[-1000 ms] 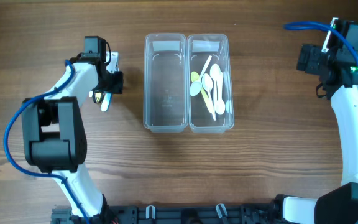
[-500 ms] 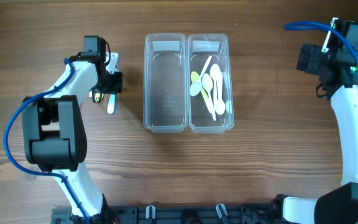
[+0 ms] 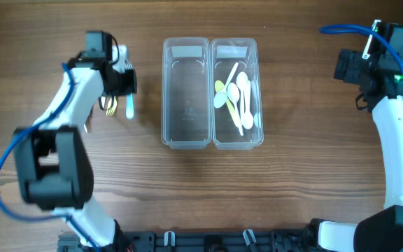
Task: Pack container
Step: 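Carry the light-blue fork into the left container and release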
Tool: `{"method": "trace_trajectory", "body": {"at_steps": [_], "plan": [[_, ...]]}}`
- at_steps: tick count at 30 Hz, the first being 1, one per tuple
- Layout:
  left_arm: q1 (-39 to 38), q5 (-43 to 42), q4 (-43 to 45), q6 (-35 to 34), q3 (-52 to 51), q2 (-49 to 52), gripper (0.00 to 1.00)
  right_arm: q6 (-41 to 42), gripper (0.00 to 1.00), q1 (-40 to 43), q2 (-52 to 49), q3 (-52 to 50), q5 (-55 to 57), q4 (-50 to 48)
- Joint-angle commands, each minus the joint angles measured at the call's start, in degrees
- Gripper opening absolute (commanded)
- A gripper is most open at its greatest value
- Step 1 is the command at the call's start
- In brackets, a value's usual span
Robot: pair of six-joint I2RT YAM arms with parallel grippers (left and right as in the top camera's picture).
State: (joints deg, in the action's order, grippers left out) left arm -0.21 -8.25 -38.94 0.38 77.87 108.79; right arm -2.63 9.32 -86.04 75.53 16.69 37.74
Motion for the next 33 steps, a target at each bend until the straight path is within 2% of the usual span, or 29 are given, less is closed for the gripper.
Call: {"method": "trace_trajectory", "body": {"at_steps": [1, 6, 8, 15, 19, 33], "plan": [[-0.4, -2.4, 0.1, -9.7, 3.2, -11.2, 0.04, 1.2, 1.0, -0.1, 0.0, 0.6, -0.3, 0.0], [-2.6, -12.7, -3.2, -14.0, 3.1, -19.5, 0.04, 1.2, 1.0, -0.1, 0.0, 0.6, -0.3, 0.0], [-4.7, -14.4, -4.2, -16.4, 3.1, -20.3, 0.04, 1.2, 1.0, -0.1, 0.0, 0.6, -0.3, 0.0], [-14.7, -13.7, -4.4, -17.2, 3.0, -15.6, 0.04, 1.2, 1.0, -0.1, 0.0, 0.6, -0.3, 0.0], [-18.0, -9.8, -3.0, -17.1, 3.0, -12.6, 0.04, 1.1, 1.0, -0.1, 0.0, 0.6, -0.3, 0.0], [-18.3, -3.6, -3.1, -17.2, 2.9, -11.3, 0.04, 1.2, 1.0, -0.1, 0.0, 0.6, -0.3, 0.0]]}}
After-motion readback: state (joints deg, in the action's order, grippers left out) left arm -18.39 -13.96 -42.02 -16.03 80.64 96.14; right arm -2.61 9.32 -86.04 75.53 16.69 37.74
